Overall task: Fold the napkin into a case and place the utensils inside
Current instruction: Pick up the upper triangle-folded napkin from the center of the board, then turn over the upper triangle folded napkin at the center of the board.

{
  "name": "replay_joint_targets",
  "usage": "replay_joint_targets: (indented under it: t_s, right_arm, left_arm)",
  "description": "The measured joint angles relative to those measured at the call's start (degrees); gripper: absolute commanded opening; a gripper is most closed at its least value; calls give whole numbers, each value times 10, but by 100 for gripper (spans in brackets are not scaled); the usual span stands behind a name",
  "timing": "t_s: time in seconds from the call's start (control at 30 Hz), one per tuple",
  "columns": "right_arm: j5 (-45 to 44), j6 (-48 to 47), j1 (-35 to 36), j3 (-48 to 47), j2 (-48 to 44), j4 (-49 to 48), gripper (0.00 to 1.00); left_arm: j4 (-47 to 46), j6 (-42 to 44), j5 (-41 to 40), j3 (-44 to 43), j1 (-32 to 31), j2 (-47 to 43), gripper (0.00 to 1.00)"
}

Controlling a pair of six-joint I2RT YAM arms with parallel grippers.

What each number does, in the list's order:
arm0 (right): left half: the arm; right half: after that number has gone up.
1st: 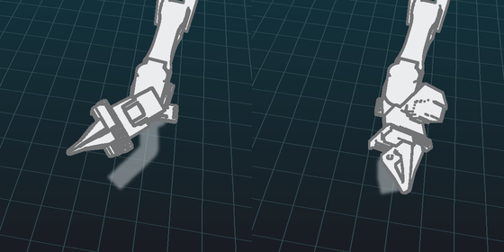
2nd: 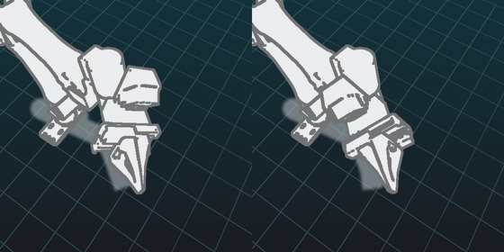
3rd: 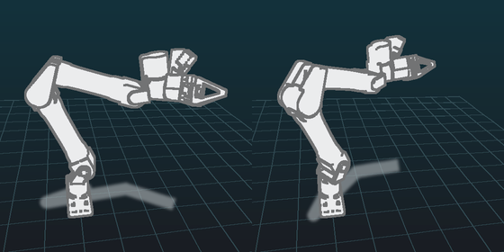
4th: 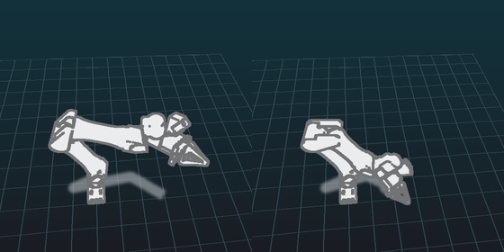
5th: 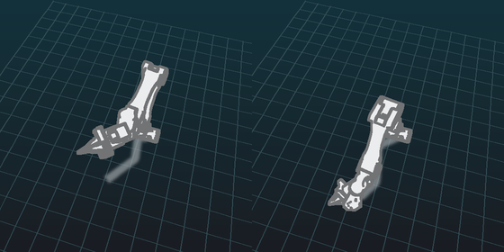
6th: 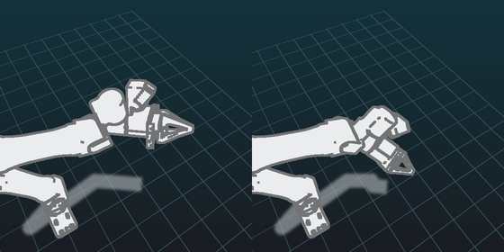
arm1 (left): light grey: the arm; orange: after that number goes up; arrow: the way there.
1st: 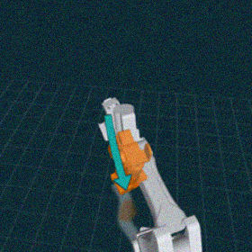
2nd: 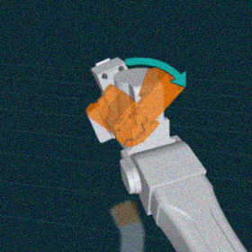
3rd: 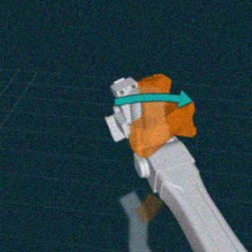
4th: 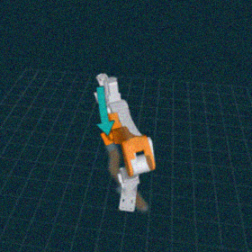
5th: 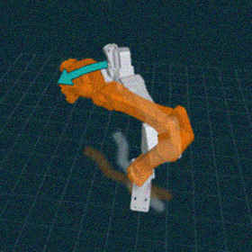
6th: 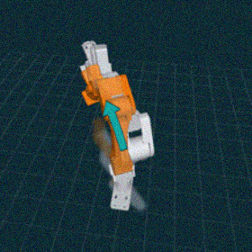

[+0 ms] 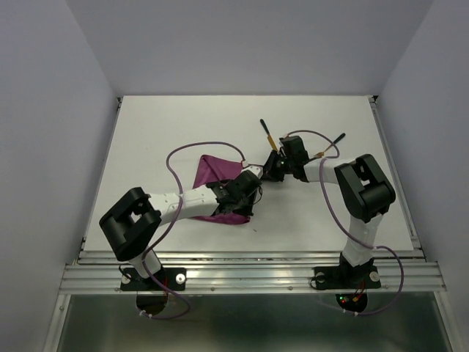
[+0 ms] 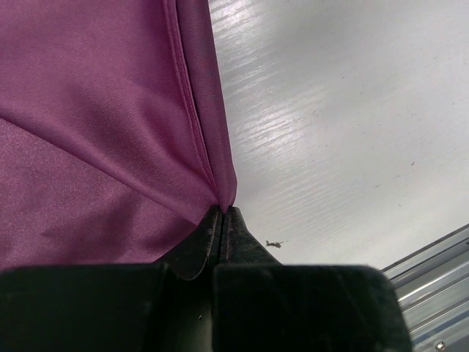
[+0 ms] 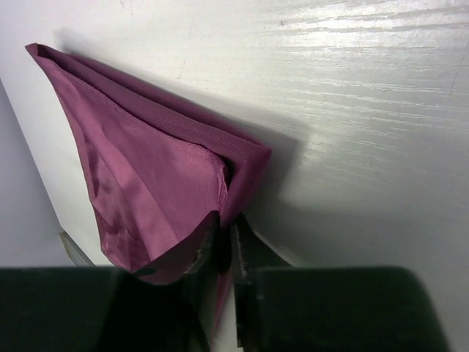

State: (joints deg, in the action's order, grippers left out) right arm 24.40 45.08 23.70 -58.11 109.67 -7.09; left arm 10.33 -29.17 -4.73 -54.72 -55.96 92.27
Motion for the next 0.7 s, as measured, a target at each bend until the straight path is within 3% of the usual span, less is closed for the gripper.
replay_joint_targets:
  t_s: [0.1,0.43,0.7]
  right_arm:
    - [-2,2,0,0,0,-1,1]
    - [-49,1,3,9,-65,21,1]
    - [-130,-23,3,-13,-183,52,1]
  left_arm:
    - [-4,0,0,3,2,-6,0]
    - [12,18,-5,0,2,-43,0]
    - [51,45,-6,-90,2,-60,0]
